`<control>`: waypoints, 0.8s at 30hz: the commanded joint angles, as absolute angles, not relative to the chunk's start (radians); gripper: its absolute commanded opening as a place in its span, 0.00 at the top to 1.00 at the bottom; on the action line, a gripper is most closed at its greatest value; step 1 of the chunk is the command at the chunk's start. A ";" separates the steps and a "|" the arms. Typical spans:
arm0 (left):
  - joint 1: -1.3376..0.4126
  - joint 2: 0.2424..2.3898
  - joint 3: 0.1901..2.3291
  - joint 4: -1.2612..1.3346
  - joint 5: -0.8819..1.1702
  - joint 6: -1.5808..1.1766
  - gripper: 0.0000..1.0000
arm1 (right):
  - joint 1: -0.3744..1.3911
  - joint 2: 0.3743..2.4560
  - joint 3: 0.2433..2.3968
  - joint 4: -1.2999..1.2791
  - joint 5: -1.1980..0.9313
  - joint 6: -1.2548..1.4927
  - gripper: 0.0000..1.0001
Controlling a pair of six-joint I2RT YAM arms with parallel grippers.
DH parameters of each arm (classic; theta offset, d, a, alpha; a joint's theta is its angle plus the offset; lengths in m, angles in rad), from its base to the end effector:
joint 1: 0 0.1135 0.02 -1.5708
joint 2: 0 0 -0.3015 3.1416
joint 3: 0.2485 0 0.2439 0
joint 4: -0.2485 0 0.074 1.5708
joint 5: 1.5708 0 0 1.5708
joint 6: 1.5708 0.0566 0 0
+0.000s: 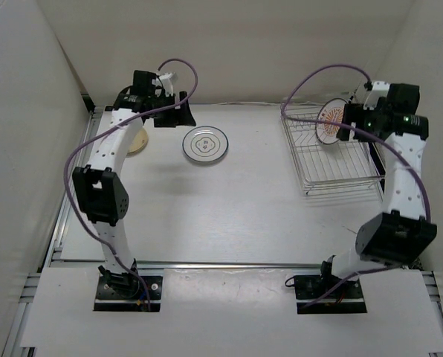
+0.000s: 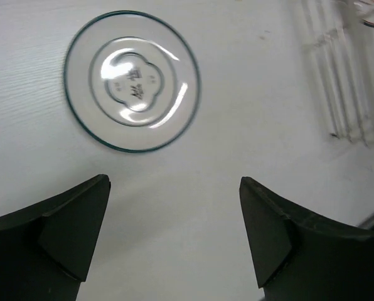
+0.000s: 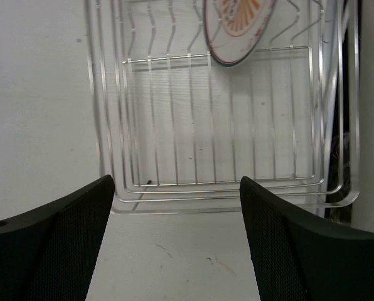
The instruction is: Unload the plates from the dish rack
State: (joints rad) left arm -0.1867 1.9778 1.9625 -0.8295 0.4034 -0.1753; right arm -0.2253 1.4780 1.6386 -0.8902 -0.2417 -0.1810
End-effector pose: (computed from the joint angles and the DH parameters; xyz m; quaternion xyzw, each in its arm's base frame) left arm 0.4482 -0.1073 0.3525 0.0764 0.9155 -0.2468 0.3085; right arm 0.3071 -0.0565 0.4248 -0.0291 0.9071 0.0260 0.4192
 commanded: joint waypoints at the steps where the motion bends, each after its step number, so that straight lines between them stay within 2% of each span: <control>1: -0.192 1.829 1.867 -0.839 0.619 -0.114 0.03 | -0.230 1.619 1.820 -0.788 -0.097 -0.115 0.16; 2: -0.192 1.804 1.841 -0.839 0.644 -0.089 0.00 | -0.230 1.659 1.865 -0.779 -0.086 -0.124 0.17; 4: -0.192 1.738 1.781 -0.839 0.672 -0.078 0.00 | -0.230 1.771 1.989 -0.779 -0.074 -0.124 0.19; 9: -0.192 1.651 1.724 -0.867 0.741 -0.005 0.00 | -0.230 1.974 2.164 -0.779 -0.083 -0.189 0.30; 20: -0.173 1.627 1.623 -0.914 0.969 0.044 0.00 | -0.221 2.190 2.307 -0.770 -0.135 -0.219 0.33; 24: -0.163 1.654 1.601 -0.923 1.138 0.044 0.00 | -0.221 2.243 2.353 -0.770 -0.144 -0.219 0.34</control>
